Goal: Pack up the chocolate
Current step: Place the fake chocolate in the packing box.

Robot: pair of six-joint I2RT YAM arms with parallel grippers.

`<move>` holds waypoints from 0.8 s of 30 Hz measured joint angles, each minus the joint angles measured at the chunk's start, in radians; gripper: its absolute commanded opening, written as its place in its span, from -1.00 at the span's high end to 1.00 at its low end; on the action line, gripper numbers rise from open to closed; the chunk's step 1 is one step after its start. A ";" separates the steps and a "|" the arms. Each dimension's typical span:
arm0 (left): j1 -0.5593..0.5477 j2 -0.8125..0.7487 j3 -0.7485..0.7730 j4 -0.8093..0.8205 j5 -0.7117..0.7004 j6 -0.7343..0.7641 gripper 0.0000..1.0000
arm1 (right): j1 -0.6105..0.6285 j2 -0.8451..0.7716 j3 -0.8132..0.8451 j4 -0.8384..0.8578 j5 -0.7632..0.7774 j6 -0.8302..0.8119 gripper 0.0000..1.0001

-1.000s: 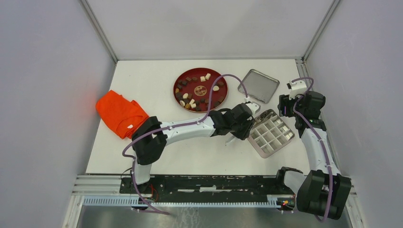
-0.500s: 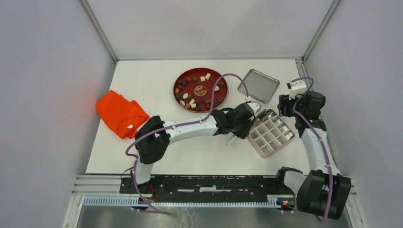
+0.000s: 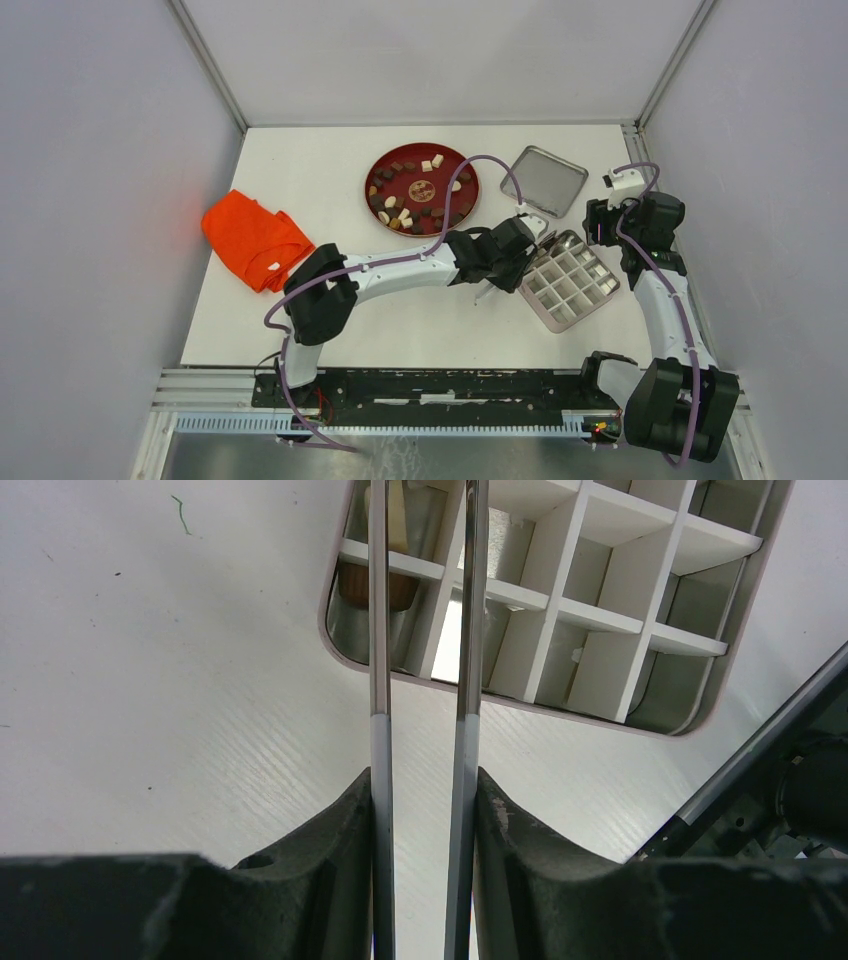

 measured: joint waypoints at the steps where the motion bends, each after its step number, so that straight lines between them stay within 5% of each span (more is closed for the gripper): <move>1: 0.000 0.000 0.000 0.000 0.000 0.000 0.19 | 0.000 0.000 0.000 0.000 0.000 0.000 -0.29; 24: 0.000 0.000 0.000 0.000 0.005 0.000 0.21 | 0.000 0.000 0.000 0.000 -0.003 0.000 -0.29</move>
